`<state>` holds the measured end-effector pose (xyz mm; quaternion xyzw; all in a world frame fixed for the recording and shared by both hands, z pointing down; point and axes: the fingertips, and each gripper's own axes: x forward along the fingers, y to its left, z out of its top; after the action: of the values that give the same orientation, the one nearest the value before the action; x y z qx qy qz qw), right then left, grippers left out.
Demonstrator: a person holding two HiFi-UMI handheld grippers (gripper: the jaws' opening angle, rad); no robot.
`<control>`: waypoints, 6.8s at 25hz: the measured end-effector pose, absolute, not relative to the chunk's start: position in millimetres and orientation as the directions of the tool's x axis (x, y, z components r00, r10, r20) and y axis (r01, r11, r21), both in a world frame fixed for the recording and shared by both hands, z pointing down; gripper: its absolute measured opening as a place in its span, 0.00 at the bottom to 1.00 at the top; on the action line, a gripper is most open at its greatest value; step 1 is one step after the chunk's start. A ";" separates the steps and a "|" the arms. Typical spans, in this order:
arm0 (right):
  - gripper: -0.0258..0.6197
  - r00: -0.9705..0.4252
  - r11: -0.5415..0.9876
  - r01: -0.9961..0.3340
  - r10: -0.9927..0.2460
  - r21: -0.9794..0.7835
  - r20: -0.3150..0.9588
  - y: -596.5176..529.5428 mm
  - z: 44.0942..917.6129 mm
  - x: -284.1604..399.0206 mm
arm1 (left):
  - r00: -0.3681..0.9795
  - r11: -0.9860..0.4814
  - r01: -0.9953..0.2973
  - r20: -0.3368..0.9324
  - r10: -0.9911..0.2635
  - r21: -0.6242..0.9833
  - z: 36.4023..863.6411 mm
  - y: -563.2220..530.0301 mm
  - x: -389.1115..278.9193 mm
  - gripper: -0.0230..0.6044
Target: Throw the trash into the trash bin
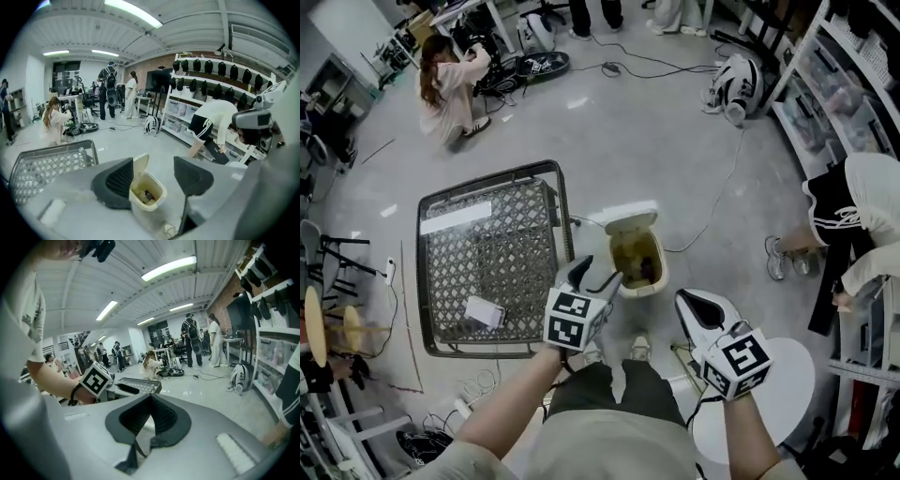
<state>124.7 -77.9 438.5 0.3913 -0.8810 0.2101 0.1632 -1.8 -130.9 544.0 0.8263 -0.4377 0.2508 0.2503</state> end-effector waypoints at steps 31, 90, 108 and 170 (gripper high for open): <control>0.04 -0.815 0.819 -0.573 -0.566 -0.025 0.124 -47.6 203.6 4.3 | 0.251 -0.287 -0.939 0.192 -0.949 -0.188 224.3 -40.9 -153.2 0.48; 0.04 -0.774 0.860 -0.479 -0.319 -0.176 0.548 -91.5 428.1 -132.3 | -0.097 0.727 -0.660 0.939 -0.329 0.186 723.6 7.7 -391.0 0.72; 0.04 -0.767 0.812 -0.536 -0.354 -0.232 0.536 -87.1 432.5 -103.7 | -0.132 0.696 -0.686 0.904 -0.406 0.212 697.8 -10.1 -378.7 0.63; 0.04 -0.471 0.290 -0.878 -0.661 -0.380 0.584 -94.7 665.3 198.5 | 0.303 -0.198 -0.946 0.916 -0.263 0.256 871.6 -184.7 40.9 0.31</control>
<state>198.5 -94.7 665.3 0.4891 -0.7870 0.3406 0.1592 40.9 -184.7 871.6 0.6727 -0.4495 0.3828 0.4459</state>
